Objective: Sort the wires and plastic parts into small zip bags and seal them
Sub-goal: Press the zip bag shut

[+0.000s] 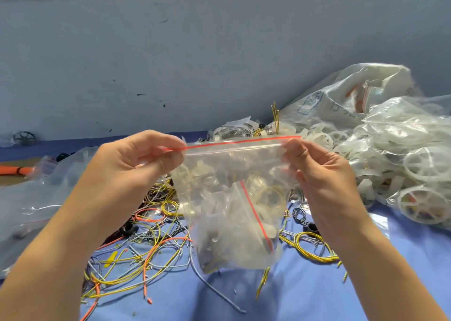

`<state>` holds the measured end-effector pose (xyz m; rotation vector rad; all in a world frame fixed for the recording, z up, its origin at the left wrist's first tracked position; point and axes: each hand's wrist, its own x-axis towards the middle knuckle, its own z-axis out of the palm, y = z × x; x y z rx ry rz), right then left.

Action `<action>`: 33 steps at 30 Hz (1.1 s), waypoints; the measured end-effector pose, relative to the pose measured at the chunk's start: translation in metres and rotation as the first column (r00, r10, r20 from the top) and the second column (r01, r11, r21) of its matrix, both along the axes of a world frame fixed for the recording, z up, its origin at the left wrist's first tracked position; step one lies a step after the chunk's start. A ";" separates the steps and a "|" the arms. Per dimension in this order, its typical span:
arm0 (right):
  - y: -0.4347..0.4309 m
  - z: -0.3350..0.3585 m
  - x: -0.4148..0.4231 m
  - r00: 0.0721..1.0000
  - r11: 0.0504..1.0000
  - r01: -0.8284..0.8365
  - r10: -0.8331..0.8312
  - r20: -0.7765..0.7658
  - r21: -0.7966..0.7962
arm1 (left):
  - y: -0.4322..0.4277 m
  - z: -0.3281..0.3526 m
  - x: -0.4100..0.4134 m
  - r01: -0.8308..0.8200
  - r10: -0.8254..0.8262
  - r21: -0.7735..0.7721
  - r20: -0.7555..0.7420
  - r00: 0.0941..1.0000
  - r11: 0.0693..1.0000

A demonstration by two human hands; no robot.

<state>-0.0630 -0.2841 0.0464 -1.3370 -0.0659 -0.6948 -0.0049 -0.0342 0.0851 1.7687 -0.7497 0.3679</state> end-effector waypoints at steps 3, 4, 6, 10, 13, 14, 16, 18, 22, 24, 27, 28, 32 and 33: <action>-0.004 0.007 -0.001 0.993 0.989 -0.103 0.096 0.069 0.108 | 0.000 -0.002 0.004 0.100 -0.106 -0.155 -0.037 0.994 0.983; -0.004 0.009 0.000 0.989 0.980 -0.128 0.117 0.086 0.150 | -0.003 -0.004 0.005 0.126 -0.139 -0.208 -0.047 0.989 0.970; -0.001 0.009 0.003 0.994 0.974 -0.106 0.099 0.045 0.201 | -0.012 -0.011 0.006 0.129 -0.164 -0.276 -0.105 0.981 0.952; 0.005 0.004 0.009 0.980 0.986 0.167 -0.167 -0.106 -0.012 | -0.030 -0.028 0.006 0.068 -0.141 -0.306 -0.222 0.965 0.949; 0.013 0.013 0.001 0.891 0.648 0.423 -0.425 0.160 -0.633 | -0.034 -0.028 0.004 0.086 -0.133 -0.250 -0.176 0.975 0.964; 0.018 0.019 -0.001 0.872 0.458 0.451 -0.408 0.269 -0.766 | -0.034 -0.027 0.003 0.108 -0.145 -0.230 -0.153 0.978 0.967; 0.033 0.030 -0.007 0.878 0.215 0.408 -0.358 0.317 -0.887 | -0.034 -0.025 0.001 0.147 -0.171 -0.196 -0.113 0.979 0.969; 0.042 0.038 -0.011 0.927 0.174 0.242 -0.332 0.175 -0.954 | -0.035 -0.023 -0.001 0.169 -0.182 -0.149 -0.079 0.980 0.974; 0.040 0.042 -0.013 0.957 0.172 0.120 -0.282 0.068 -0.978 | -0.035 -0.022 -0.007 0.189 -0.194 -0.108 -0.039 0.980 0.976; 0.040 0.043 -0.012 0.969 0.235 0.129 -0.238 0.072 -0.963 | -0.034 -0.022 -0.008 0.192 -0.197 -0.113 -0.040 0.980 0.975; 0.042 0.040 -0.010 0.976 0.302 0.121 -0.211 0.057 -0.946 | -0.032 -0.023 -0.007 0.224 -0.236 -0.146 -0.070 0.969 0.963; 0.043 0.040 -0.010 0.976 0.315 0.127 -0.209 0.061 -0.940 | -0.032 -0.023 -0.007 0.234 -0.248 -0.155 -0.077 0.966 0.960; 0.047 0.037 -0.009 0.969 0.342 0.183 -0.222 0.109 -0.922 | -0.032 -0.026 -0.006 0.206 -0.225 -0.150 -0.123 0.967 0.967; 0.048 0.037 -0.008 0.966 0.342 0.201 -0.223 0.128 -0.918 | -0.033 -0.027 -0.006 0.192 -0.210 -0.130 -0.143 0.967 0.973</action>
